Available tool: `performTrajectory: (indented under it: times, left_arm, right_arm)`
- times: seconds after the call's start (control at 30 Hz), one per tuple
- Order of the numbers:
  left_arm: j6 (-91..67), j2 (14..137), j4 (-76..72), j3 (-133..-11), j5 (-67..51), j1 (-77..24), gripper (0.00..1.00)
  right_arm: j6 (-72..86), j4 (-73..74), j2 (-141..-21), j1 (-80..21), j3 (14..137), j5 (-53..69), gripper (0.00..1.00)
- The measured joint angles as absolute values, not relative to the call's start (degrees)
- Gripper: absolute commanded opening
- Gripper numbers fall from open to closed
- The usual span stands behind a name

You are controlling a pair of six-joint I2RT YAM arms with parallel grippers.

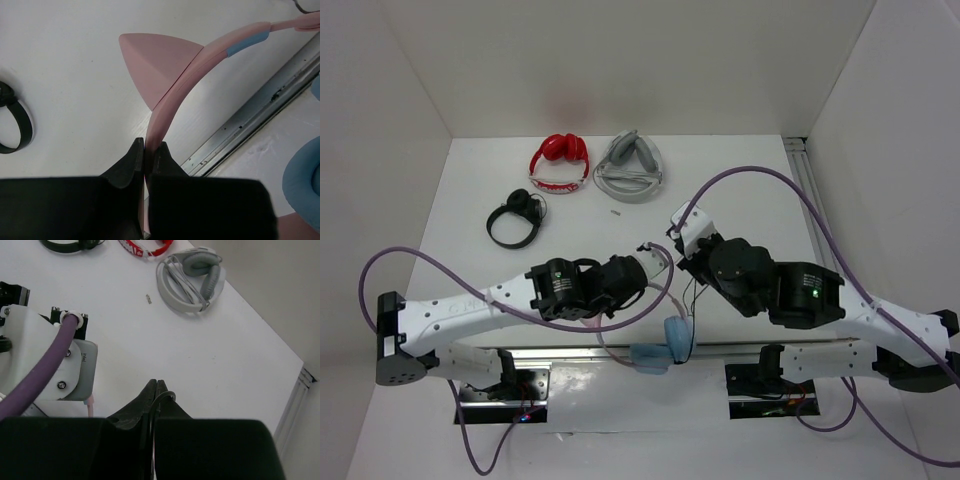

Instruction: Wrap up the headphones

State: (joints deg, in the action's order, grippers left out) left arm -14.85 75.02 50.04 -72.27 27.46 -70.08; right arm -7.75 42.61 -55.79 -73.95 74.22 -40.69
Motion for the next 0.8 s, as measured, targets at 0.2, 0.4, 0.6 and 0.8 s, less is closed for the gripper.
performTrajectory:
  times: [0.2, 0.4, 0.6, 0.8]
  left_arm:
    - [-13.3, 69.8, 51.2, -72.8, 23.6, -70.1, 0.0]
    - [-12.0, 62.7, 51.4, -74.4, 18.0, -70.3, 0.0]
    - [-11.9, 61.8, 51.1, -76.4, 13.1, -70.3, 0.0]
    - [-11.8, 64.1, 51.1, -76.4, 11.7, -70.3, 0.0]
  right_arm:
    - [-8.8, 39.2, -54.3, -74.0, 72.7, -38.2, 0.03]
    - [-9.6, 34.5, -48.9, -74.0, 69.9, -34.5, 0.07]
    - [-10.2, 30.4, -48.9, -74.0, 69.3, -31.5, 0.01]
    - [-11.0, 26.9, -50.2, -74.0, 65.5, -27.2, 0.0]
